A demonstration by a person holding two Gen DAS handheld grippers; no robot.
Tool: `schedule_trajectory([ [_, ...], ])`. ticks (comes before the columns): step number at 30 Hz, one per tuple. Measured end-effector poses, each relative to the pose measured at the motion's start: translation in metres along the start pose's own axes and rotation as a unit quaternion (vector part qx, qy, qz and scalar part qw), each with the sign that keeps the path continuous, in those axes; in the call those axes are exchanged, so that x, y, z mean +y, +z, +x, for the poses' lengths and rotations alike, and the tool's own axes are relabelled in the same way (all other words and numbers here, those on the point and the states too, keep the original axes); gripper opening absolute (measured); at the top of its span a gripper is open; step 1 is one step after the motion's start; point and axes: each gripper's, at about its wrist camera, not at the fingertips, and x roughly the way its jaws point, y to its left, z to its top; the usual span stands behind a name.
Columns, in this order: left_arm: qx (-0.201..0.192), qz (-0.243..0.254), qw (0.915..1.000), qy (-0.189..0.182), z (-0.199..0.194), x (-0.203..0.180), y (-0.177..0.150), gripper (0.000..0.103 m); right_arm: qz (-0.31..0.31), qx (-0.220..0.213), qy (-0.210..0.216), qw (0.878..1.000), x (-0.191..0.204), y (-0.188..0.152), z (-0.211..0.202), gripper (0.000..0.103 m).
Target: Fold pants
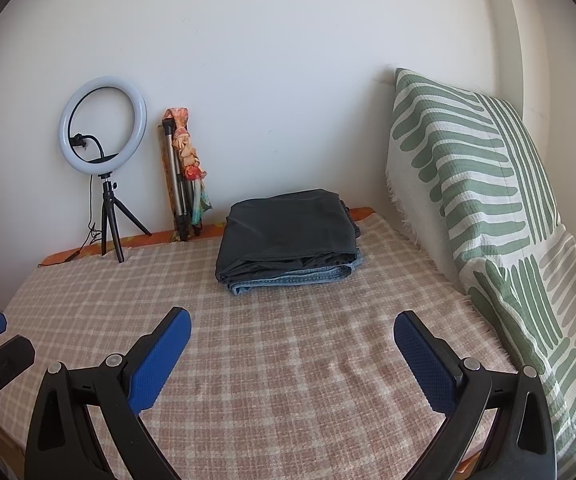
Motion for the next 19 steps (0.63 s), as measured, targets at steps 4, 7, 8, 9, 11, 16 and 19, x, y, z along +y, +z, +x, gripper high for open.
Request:
schedule_trajectory([
  [4,0.001,0.000,1.0000,0.003,0.0013,0.0003,0.0001,0.086,-0.001,0.003,0.002,1.000,0.0007,-0.0004,0.0020,0.103],
  [7,-0.003,0.001,1.0000,0.007,0.0008,0.0003,-0.0002,0.086,-0.001,0.004,0.004,1.000,0.0007,-0.0008,0.0032,0.103],
  [8,-0.005,0.001,1.0000,0.006,0.0006,0.0001,-0.0004,0.086,-0.001,0.004,0.003,1.000,0.0009,-0.0009,0.0030,0.103],
  [9,-0.008,0.003,1.0000,0.006,-0.0002,-0.0001,-0.0007,0.086,-0.001,0.004,0.003,1.000,0.0009,-0.0010,0.0029,0.103],
  [11,-0.015,0.008,0.9998,0.007,-0.0014,-0.0016,-0.0013,0.086,0.000,0.004,0.004,1.000,0.0013,-0.0010,0.0033,0.103],
  [16,-0.025,0.018,0.9995,0.008,-0.0030,-0.0055,-0.0028,0.086,-0.001,0.004,0.004,1.000,0.0014,-0.0014,0.0035,0.103],
  [19,-0.024,0.020,0.9995,0.004,-0.0032,-0.0056,-0.0025,0.086,-0.001,0.005,0.004,1.000,0.0015,-0.0018,0.0037,0.103],
])
